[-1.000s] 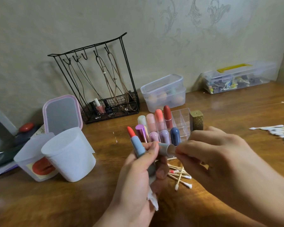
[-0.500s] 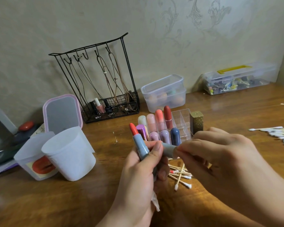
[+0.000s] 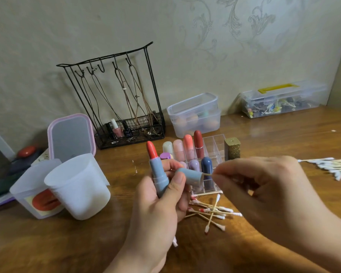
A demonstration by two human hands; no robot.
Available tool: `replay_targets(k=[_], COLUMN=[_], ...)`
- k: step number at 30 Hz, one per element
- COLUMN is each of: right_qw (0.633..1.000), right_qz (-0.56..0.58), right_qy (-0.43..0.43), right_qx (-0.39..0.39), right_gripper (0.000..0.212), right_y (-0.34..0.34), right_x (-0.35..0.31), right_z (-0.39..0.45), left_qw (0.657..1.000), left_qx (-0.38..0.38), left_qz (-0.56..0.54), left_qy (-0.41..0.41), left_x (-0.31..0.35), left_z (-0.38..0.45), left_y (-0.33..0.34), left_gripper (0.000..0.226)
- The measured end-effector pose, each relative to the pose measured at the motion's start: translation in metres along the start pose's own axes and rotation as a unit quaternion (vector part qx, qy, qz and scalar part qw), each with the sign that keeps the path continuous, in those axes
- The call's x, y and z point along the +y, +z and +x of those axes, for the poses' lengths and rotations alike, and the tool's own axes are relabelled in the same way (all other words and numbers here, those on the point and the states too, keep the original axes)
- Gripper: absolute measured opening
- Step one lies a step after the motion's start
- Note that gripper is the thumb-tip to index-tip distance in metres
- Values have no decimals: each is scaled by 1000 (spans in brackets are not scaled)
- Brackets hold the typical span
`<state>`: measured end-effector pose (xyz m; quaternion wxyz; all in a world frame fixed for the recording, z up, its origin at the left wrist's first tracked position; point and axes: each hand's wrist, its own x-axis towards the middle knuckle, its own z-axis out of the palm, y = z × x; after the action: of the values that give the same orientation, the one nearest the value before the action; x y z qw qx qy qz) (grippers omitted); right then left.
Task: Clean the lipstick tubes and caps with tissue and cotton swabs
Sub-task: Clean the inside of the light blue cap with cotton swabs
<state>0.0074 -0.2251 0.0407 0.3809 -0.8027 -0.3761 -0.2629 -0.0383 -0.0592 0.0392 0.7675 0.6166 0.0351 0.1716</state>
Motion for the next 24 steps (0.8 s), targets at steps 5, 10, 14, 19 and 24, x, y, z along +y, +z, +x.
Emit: replay_targets(k=[5, 10, 14, 19, 24], right_qw=[996, 999, 998, 997, 995], right_qz=[70, 25, 50, 70, 70], right_qy=[12, 10, 22, 28, 43], right_qx=[-51, -35, -12, -21, -58], right_gripper=[14, 13, 11, 10, 12], right_y=[5, 7, 6, 9, 10], right_x=[-2, -3, -5, -4, -2], right_z=[-4, -3, -2, -4, -3], left_qw=[997, 998, 995, 996, 997], left_qx=[-2, -8, -24, -10, 2], left_qz=[63, 50, 77, 77, 64], left_qy=[36, 38, 55, 51, 33], left_x=[-5, -5, -5, -6, -6], left_z=[2, 1, 1, 1, 4], left_y=[-6, -4, -4, -6, -5], left_gripper=[18, 16, 15, 15, 13])
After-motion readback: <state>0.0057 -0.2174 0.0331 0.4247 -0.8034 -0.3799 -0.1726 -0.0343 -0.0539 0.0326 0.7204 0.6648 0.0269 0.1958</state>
